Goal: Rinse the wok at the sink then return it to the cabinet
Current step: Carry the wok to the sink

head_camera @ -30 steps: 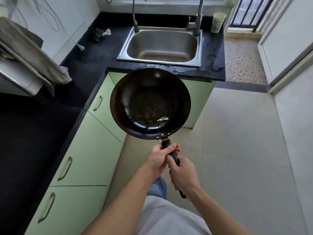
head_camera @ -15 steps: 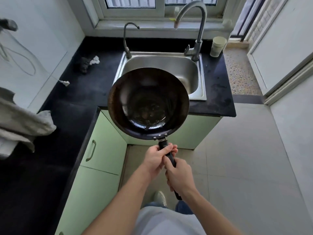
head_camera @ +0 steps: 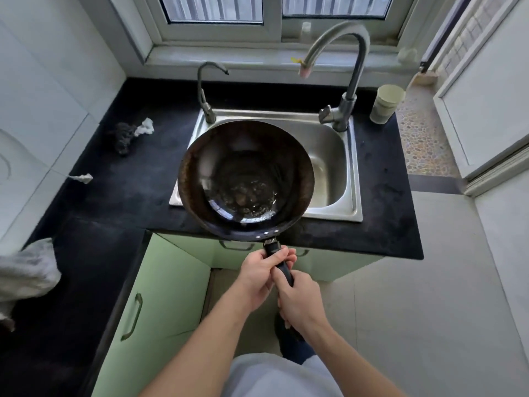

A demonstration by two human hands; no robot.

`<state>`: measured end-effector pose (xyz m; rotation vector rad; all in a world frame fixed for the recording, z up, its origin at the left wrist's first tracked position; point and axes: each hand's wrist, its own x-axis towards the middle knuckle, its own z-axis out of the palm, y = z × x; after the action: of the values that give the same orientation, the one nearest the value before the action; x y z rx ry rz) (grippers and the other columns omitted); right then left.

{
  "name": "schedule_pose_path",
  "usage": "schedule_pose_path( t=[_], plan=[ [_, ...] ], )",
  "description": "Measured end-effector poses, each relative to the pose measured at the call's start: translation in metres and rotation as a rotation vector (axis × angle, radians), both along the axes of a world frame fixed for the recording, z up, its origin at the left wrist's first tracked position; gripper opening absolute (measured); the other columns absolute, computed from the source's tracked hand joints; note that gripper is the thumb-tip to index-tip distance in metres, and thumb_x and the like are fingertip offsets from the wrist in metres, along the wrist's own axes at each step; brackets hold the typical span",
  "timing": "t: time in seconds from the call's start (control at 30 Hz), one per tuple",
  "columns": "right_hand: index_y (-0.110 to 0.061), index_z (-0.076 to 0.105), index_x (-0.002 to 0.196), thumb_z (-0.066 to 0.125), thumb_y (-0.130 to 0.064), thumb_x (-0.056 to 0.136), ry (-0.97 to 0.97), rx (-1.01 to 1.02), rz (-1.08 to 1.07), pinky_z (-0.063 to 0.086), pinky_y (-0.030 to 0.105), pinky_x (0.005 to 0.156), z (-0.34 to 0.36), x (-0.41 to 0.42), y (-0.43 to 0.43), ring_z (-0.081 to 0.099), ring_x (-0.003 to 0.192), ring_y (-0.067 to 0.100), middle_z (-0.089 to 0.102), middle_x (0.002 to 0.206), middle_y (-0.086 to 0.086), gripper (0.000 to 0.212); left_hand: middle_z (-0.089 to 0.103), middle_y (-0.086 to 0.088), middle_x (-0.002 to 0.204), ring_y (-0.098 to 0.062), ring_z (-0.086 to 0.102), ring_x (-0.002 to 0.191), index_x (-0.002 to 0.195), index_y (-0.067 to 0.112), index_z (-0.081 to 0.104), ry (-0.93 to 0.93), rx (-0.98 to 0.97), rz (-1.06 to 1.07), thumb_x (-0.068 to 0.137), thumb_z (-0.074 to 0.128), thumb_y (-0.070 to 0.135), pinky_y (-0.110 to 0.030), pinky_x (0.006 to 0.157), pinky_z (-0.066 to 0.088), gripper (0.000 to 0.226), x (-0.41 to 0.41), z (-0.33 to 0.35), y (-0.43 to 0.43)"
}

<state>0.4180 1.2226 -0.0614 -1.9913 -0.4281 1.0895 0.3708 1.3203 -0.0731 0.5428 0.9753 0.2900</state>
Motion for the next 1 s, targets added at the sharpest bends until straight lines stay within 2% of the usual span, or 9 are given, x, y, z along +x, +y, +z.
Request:
schedule_pose_path(
  t=[0.13,0.33,0.5,0.7,0.8,0.9,1.0],
  plan=[
    [-0.010,0.062,0.073,0.052,-0.035,0.098,0.036,-0.005,0.014,0.050,0.038,0.044,-0.004,0.039,0.032,0.055,0.043,0.018,0.062,0.057,0.005,0.037,0.072,-0.015,0.100,-0.015,0.071,0.078,0.112,-0.010,0.061,0.027,-0.009,0.015,0.094,0.058,-0.001,-0.023,0.076,0.060,0.020,0.038,0.005,0.029],
    [-0.012,0.056,0.068,0.052,-0.033,0.099,0.073,-0.024,-0.001,0.045,0.032,0.040,-0.007,0.079,0.070,0.052,0.040,0.016,0.057,0.054,0.003,0.038,0.072,-0.012,0.100,-0.016,0.069,0.086,0.116,-0.010,0.063,0.082,-0.034,0.000,0.095,0.058,0.004,-0.024,0.081,0.059,0.026,0.077,0.003,0.065],
    [-0.016,0.056,0.064,0.054,-0.035,0.097,0.073,-0.058,-0.044,0.050,0.041,0.049,-0.015,0.087,0.086,0.052,0.044,0.019,0.057,0.051,-0.001,0.038,0.071,-0.013,0.098,-0.016,0.069,0.084,0.115,-0.011,0.064,0.081,-0.079,-0.022,0.095,0.058,0.002,-0.024,0.081,0.058,0.025,0.087,-0.009,0.082],
    [-0.016,0.058,0.067,0.054,-0.035,0.098,0.060,-0.085,-0.096,0.051,0.041,0.050,-0.019,0.079,0.099,0.053,0.044,0.017,0.058,0.052,0.000,0.036,0.072,-0.014,0.100,-0.016,0.070,0.084,0.110,-0.006,0.069,0.092,-0.100,-0.128,0.094,0.061,0.007,-0.024,0.078,0.059,0.022,0.084,-0.022,0.101],
    [-0.017,0.059,0.067,0.054,-0.035,0.098,0.030,-0.111,-0.121,0.053,0.042,0.052,-0.021,0.069,0.102,0.055,0.047,0.018,0.060,0.055,0.000,0.036,0.071,-0.019,0.111,-0.018,0.071,0.088,0.114,-0.008,0.066,0.085,-0.110,-0.184,0.095,0.060,0.006,-0.025,0.078,0.060,0.025,0.080,-0.025,0.108],
    [-0.019,0.059,0.065,0.054,-0.035,0.097,-0.004,-0.128,-0.155,0.056,0.047,0.054,-0.026,0.060,0.106,0.058,0.048,0.020,0.061,0.054,0.002,0.036,0.070,-0.021,0.119,-0.021,0.072,0.095,0.119,-0.009,0.063,0.080,-0.102,-0.257,0.095,0.059,0.006,-0.028,0.084,0.059,0.029,0.074,-0.026,0.113],
    [-0.021,0.060,0.065,0.053,-0.035,0.097,-0.036,-0.139,-0.184,0.057,0.047,0.054,-0.031,0.050,0.110,0.060,0.049,0.021,0.062,0.054,0.002,0.035,0.072,-0.018,0.118,-0.026,0.071,0.106,0.119,-0.003,0.063,0.075,-0.128,-0.315,0.093,0.064,0.011,-0.041,0.100,0.053,0.030,0.067,-0.030,0.119]
  ],
)
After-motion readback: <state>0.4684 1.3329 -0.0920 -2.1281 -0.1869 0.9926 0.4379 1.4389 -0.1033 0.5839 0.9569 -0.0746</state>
